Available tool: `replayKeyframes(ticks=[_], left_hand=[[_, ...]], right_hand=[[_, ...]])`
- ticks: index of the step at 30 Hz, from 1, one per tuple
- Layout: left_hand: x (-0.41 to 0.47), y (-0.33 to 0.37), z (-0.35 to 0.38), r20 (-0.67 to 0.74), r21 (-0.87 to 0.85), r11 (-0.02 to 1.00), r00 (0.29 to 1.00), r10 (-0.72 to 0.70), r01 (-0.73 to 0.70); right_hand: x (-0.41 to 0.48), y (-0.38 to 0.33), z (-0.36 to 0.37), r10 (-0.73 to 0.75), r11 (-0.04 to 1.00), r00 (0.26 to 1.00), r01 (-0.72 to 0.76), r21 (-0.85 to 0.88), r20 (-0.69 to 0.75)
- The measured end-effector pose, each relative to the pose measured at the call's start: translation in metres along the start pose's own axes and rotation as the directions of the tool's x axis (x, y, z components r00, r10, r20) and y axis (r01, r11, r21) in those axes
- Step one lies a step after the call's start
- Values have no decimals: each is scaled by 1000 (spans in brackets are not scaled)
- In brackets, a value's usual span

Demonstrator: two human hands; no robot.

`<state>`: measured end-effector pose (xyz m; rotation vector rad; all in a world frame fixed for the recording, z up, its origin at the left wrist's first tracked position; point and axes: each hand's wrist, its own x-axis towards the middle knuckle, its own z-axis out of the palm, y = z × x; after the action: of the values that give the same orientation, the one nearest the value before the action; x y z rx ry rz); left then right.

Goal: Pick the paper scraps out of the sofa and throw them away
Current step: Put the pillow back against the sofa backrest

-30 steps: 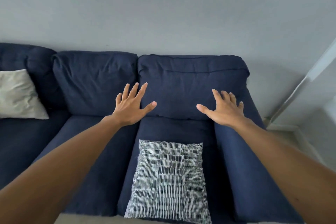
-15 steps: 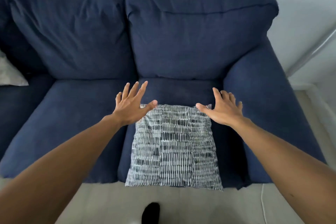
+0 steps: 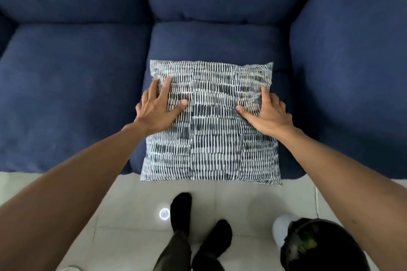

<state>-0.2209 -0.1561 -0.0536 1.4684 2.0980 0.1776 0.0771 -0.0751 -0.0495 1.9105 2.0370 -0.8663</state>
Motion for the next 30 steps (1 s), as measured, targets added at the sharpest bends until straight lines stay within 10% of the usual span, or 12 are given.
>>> replayKeyframes(ticks=[9, 30], left_hand=[[-7, 6, 10, -36, -277, 953, 989, -142, 127], [57, 71, -147, -444, -307, 904, 885, 142, -299]], right_hand=[[-1, -5, 6, 74, 975, 997, -74, 208, 11], [24, -79, -148, -106, 926, 919, 230, 299, -379]])
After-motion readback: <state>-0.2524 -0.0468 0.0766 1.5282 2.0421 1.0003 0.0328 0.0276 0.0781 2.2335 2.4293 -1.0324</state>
